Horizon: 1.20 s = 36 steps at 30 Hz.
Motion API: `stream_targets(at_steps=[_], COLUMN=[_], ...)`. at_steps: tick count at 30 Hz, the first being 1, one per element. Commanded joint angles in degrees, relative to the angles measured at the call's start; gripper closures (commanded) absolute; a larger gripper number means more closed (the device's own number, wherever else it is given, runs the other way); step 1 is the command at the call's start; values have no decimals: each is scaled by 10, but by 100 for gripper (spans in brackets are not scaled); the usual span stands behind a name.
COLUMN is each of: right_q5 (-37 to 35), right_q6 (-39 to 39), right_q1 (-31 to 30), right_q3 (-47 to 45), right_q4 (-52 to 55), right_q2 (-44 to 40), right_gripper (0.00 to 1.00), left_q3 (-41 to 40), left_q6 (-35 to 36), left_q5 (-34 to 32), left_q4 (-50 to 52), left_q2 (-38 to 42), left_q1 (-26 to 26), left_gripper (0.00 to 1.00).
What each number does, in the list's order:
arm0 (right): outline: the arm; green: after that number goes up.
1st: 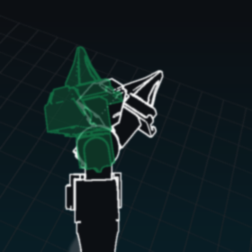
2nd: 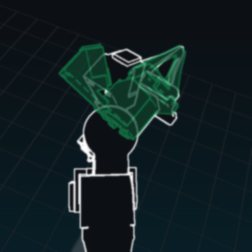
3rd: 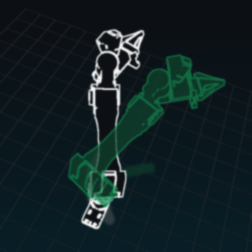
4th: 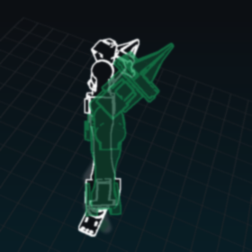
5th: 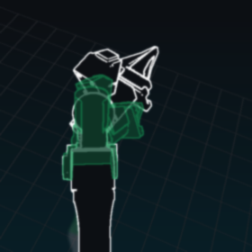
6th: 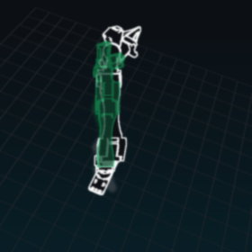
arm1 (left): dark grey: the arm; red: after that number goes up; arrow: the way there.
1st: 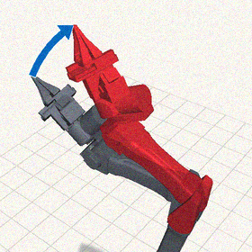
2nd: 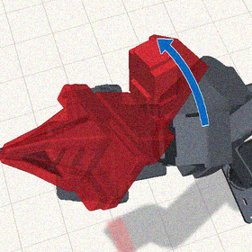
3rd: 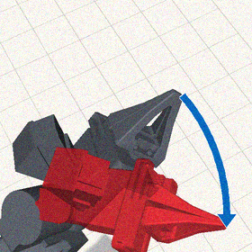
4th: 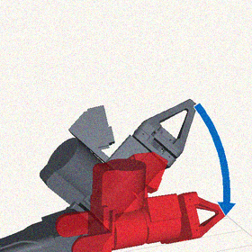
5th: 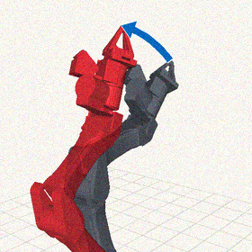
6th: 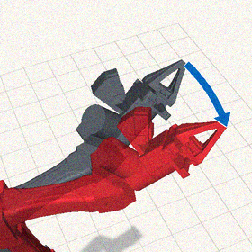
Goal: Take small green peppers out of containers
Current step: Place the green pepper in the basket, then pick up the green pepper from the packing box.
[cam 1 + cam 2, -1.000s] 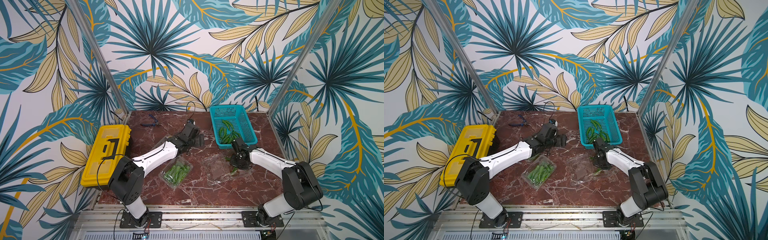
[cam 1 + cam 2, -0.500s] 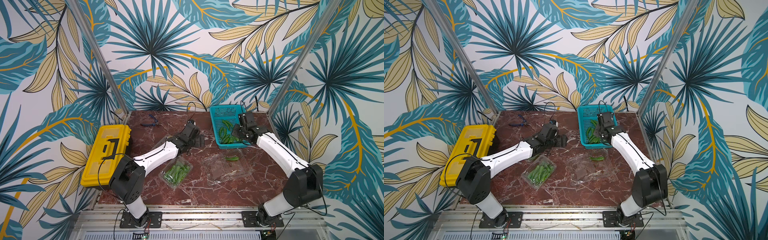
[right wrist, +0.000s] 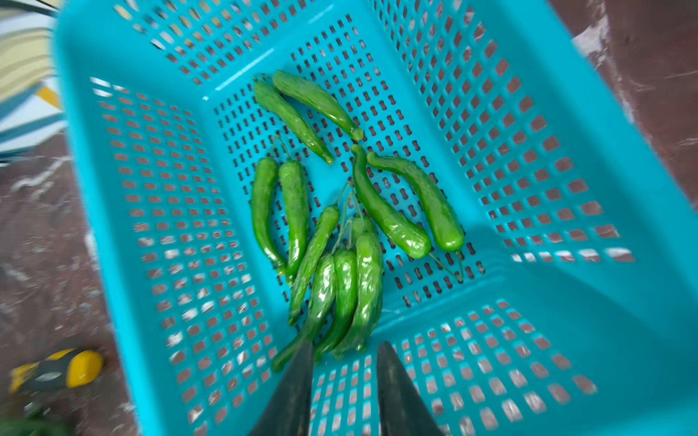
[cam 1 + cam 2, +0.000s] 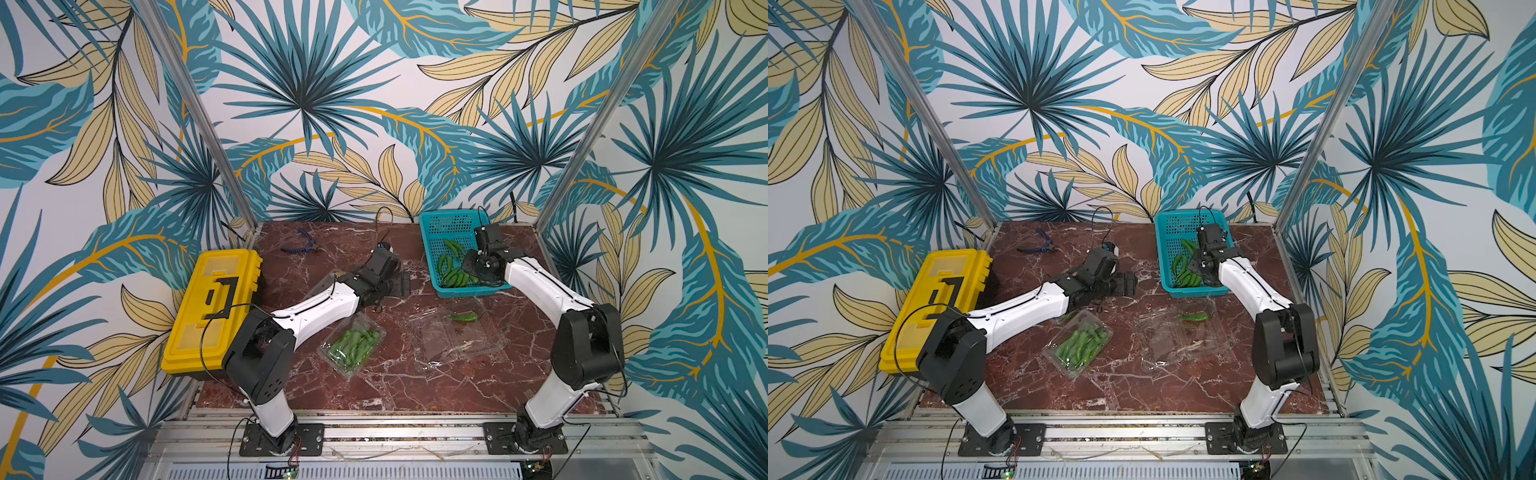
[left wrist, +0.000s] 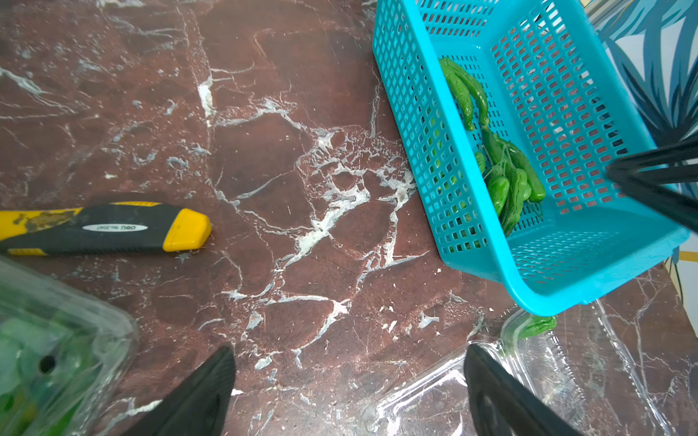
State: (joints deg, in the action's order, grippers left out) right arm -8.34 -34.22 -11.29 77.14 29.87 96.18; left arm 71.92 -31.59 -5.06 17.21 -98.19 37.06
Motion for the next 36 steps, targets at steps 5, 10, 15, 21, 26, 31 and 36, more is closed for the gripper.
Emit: stream_targets(at_steps=[5, 10, 15, 21, 26, 31, 36], right_q5=[38, 105, 165, 158, 120, 121, 145], right_q6=[-47, -149, -268, -347, -357, -361, -373], right_q1=[-1, -1, -1, -1, -1, -1, -1], right_q3=[-122, -200, -278, -293, -265, -242, -228], right_q4=[42, 55, -44, -113, -85, -56, -44], right_q2=[-144, -176, -148, -107, -84, -59, -32], right_gripper=[69, 67, 67, 67, 65, 63, 60], left_q3=[23, 29, 30, 17, 10, 3, 3], left_q6=[2, 7, 3, 4, 8, 12, 14], left_q5=[5, 2, 4, 0, -7, -15, -16], left_q4=[-10, -9, -10, -9, -9, -10, -10], left_q2=[-9, -13, -14, -1, 10, 18, 18], left_q1=[-1, -2, -1, -1, -1, -2, -1], left_gripper=[4, 4, 4, 4, 4, 4, 4])
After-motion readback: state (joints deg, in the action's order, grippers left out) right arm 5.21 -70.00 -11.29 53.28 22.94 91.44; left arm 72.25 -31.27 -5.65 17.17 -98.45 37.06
